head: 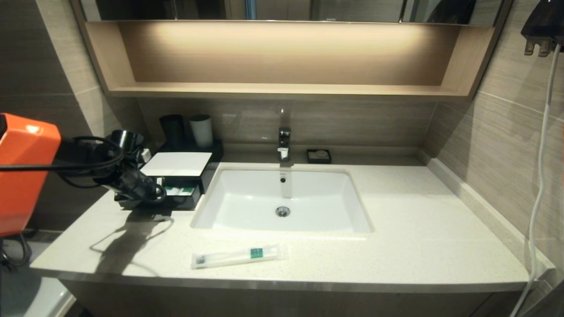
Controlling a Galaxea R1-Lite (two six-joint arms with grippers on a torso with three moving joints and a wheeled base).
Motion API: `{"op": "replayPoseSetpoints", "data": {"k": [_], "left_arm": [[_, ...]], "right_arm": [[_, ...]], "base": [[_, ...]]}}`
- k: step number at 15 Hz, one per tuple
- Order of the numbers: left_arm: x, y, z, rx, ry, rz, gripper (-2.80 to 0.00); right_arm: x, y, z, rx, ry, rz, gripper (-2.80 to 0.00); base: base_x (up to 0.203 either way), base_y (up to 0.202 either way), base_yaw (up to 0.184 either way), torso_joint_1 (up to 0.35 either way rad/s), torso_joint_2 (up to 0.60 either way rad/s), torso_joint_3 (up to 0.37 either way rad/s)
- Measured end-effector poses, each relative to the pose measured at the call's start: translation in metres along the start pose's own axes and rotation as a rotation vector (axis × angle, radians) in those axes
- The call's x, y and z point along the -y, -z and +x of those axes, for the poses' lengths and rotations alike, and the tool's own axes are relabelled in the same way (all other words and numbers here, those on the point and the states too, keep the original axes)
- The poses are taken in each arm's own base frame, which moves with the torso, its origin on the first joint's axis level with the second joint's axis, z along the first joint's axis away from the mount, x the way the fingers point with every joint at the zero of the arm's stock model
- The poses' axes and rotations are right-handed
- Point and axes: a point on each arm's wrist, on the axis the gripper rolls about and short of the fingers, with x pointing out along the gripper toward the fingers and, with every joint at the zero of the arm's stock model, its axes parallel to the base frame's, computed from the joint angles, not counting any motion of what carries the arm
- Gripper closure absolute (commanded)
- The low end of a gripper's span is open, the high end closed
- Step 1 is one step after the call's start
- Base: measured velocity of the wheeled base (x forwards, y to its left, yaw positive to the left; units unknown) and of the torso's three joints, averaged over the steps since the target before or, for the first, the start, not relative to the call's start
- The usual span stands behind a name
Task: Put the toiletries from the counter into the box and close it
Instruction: Open the drawer
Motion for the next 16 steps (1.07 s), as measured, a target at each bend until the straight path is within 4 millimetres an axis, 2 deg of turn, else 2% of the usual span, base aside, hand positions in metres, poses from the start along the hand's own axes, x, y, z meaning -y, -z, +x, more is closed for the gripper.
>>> {"op": "replayPoseSetpoints", "data": {"k": [11,16], "left_arm": [[0.0,-0.001,-0.017,-0.016,-0.001,0.0,0.0],[0.0,-0.008,-0.032,0.025,0.015,-0.006,0.0]], "right_arm": [[0.0,0.0,0.0,0.0,0.0,0.0,0.0],[0.0,0.0,0.0,0.0,0.0,0.0,0.0]], "base": [[0.0,0.0,0.0,0.0,0.0,0.0],[0.0,0.0,0.0,0.0,0.0,0.0]]}}
